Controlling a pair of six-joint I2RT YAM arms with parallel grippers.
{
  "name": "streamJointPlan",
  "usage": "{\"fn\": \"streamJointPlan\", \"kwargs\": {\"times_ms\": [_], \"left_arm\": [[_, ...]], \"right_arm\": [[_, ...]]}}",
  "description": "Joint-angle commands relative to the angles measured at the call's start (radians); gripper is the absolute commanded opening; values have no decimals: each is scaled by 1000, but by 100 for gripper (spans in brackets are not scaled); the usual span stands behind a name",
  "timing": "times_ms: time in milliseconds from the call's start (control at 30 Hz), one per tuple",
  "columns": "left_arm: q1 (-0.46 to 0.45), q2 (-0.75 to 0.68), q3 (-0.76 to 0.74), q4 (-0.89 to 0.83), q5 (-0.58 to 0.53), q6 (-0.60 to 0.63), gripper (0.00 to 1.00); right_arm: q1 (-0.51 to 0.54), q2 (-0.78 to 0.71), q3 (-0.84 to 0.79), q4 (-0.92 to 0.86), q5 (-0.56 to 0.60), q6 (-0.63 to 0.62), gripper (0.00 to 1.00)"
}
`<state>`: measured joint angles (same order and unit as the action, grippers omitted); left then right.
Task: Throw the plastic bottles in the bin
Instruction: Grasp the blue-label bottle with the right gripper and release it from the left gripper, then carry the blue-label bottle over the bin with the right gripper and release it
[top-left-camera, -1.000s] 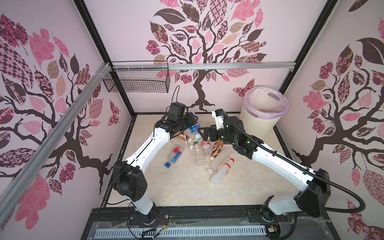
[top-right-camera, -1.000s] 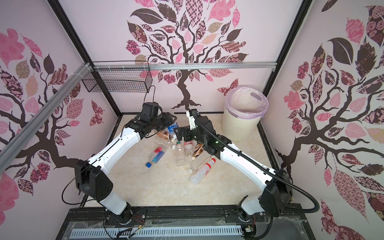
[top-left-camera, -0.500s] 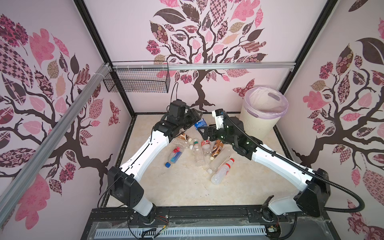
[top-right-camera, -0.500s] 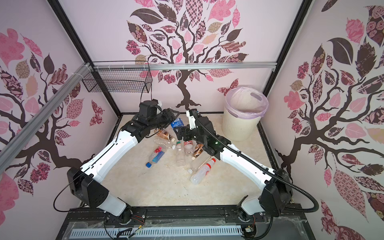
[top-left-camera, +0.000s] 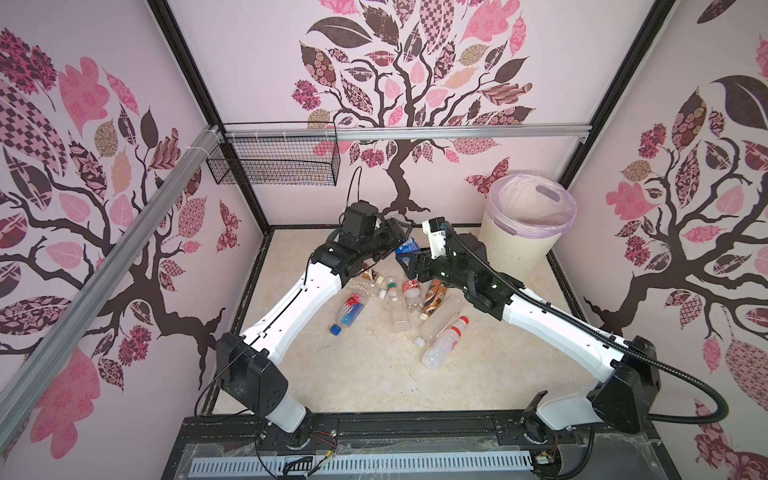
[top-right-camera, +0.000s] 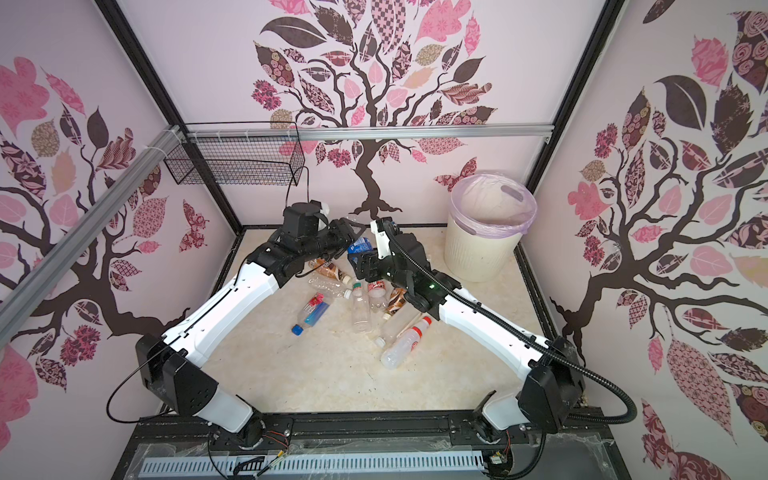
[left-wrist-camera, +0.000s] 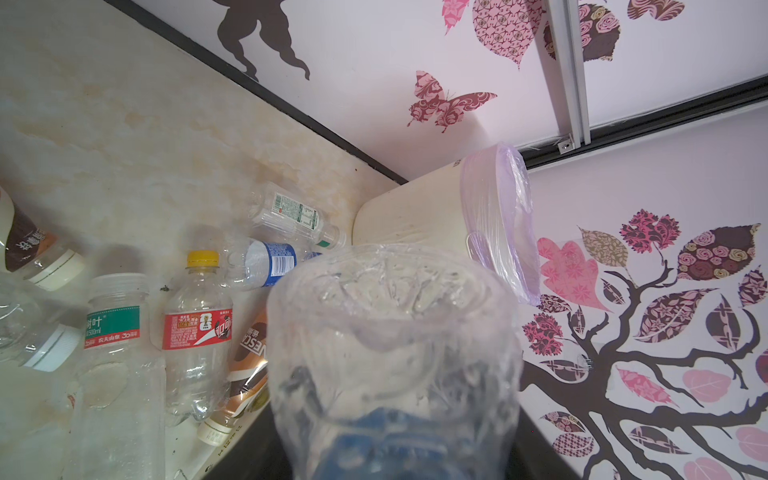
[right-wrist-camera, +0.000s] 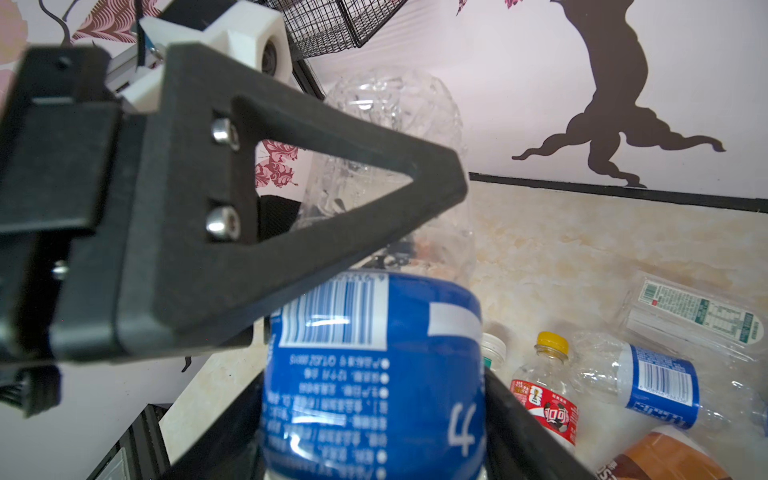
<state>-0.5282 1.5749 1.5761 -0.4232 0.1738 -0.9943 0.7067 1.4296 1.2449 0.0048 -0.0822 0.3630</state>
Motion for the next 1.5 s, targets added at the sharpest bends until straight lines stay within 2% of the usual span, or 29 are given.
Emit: {"fn": "streamJointPlan", "kwargs": {"times_ms": [0, 200, 267, 367, 600, 800, 933, 1133, 1300, 1400, 1467], "left_arm": [[-10, -24, 10, 23, 17, -5, 59], [-8, -42, 5, 14, 1, -2, 73], [-8, -46, 12, 2, -7, 4, 81], [-3, -52, 35, -25, -21, 23, 98], [32, -79, 80, -38, -35, 73, 98], [24, -105, 82, 56, -36, 122, 98], [-17, -88, 135, 88, -34, 180, 98], [-104, -22, 272, 117, 19, 277, 98], [-175, 22, 353, 137, 16, 350, 98], [-184, 35, 348, 164, 36, 335, 98], [-185, 39, 331, 174, 39, 321, 98]], "right_arm": [[4, 24, 39, 11, 12, -2, 65], [3, 15, 33, -1, 30, 4, 56], [2, 11, 34, -16, 37, 4, 55], [-5, -9, 33, -40, 49, -2, 55], [-74, -76, 58, -159, 101, -24, 55], [-84, -120, 181, -303, 291, -153, 56], [-86, -153, 308, -355, 449, -253, 56], [-88, -178, 530, -340, 677, -443, 55], [-87, -156, 699, -277, 806, -620, 55], [-111, -136, 712, -185, 853, -717, 54], [-199, -110, 719, -201, 815, -686, 55]]}}
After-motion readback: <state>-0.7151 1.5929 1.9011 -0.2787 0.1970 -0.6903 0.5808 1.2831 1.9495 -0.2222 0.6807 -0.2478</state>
